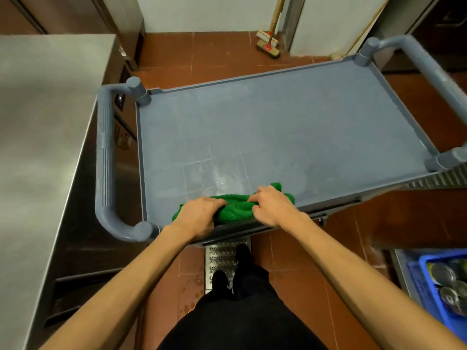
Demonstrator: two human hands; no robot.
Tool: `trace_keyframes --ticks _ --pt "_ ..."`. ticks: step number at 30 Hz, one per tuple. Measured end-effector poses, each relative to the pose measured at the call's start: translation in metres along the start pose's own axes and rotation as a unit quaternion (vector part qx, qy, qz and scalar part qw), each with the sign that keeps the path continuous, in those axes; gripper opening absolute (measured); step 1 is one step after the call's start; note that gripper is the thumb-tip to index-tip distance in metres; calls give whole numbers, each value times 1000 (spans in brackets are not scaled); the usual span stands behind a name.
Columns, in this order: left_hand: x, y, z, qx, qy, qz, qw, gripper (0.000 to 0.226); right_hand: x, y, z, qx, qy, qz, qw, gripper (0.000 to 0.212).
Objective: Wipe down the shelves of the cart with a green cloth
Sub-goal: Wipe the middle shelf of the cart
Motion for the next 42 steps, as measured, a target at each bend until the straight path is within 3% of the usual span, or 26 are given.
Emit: trace_keyframes --ticks 5,12,16,24,29,31,33,37,39,42 --pt "-26 3 0 -66 13 -8 998 50 -25 -5 -1 -6 45 -5 999 40" --pt "-61 19 -8 -152 94 -4 984 52 -63 0 10 55 83 -37 994 37" --pt "-71 29 -5 -253 96 -55 961 45 -78 14 7 114 95 -46 988 39" --pt "-62 80 19 -518 45 -138 843 31 -100 77 14 240 -24 -34 970 30" --pt "-45 119 34 -639 18 -181 747 29 -121 112 21 163 -107 -62 979 90" --pt "-40 130 38 -673 19 -198 712 28 -120 123 25 118 -112 -87 983 103" --pt "-37 140 42 -701 12 -192 687 28 -119 133 25 106 -99 -113 983 92" --pt "-41 155 44 -755 -18 -183 629 38 -122 140 24 110 -55 -162 979 43" --pt "-44 157 44 -755 -34 -165 634 47 -124 142 25 140 -51 -172 974 32" --pt "-50 153 47 -713 -47 -114 690 66 -122 145 24 186 -55 -152 969 30"
Point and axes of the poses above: each hand's wrist, its own x-axis towards the middle knuckle, its own z-axis out of the palm, y = z × x, the point moved 4 cm from there along x, towards the middle knuckle, and after that the axes turned 3 degrees about -y, right-handed, at the moved point
